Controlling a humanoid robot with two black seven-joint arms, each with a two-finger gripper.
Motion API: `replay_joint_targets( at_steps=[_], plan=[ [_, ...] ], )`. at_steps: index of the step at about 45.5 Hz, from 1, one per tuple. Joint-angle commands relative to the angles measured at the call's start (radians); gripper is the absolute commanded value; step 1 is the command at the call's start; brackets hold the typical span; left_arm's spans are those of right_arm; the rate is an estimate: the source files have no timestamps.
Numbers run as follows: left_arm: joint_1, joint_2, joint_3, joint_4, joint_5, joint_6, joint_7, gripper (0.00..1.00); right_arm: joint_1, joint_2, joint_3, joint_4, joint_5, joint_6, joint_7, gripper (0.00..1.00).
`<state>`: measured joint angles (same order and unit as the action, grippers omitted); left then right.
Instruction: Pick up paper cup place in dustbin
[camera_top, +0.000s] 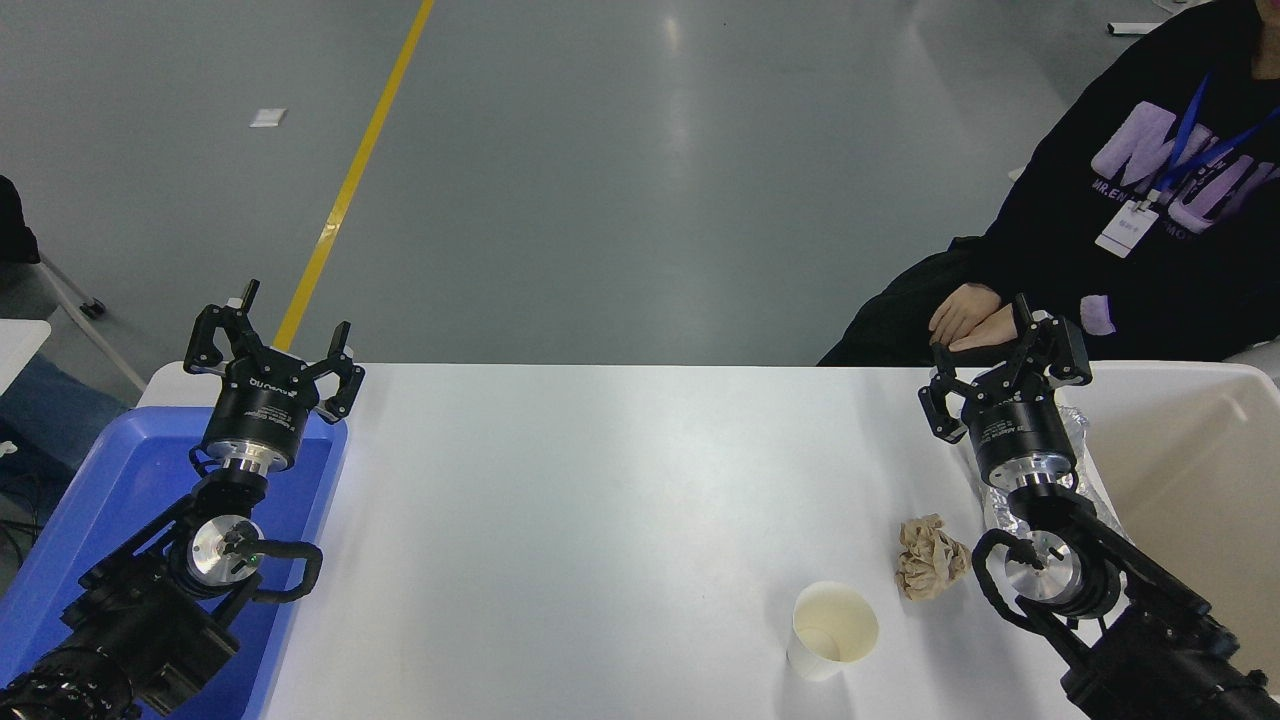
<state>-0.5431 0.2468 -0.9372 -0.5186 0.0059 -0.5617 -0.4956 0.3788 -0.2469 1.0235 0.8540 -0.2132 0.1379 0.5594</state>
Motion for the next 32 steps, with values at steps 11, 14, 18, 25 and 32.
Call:
replay_joint_targets(
  at_steps=[11,14,18,25,32],
  plan=[
    [0.0,-0.001,0.0,0.0,0.0,0.0,0.0,0.98,0.005,-0.015,0.0,0.0,0.0,0.0,0.001,1.0],
    [0.0,0.0,0.0,0.0,-0.001,0.0,0.0,0.98,0.009,-0.015,0.0,0.0,0.002,0.0,0.001,1.0],
    [0.0,0.0,0.0,0.0,0.0,0.0,0.0,0.98,0.009,-0.015,0.001,0.0,0.002,-0.001,0.001,1.0],
    [0.0,0.0,0.0,0.0,0.0,0.0,-0.001,0.98,0.012,-0.034,0.003,-0.001,0.011,-0.001,0.001,1.0],
    [0.0,0.0,0.0,0.0,0.0,0.0,0.0,0.98,0.012,-0.04,0.003,-0.004,0.012,-0.001,0.001,1.0]
  ],
)
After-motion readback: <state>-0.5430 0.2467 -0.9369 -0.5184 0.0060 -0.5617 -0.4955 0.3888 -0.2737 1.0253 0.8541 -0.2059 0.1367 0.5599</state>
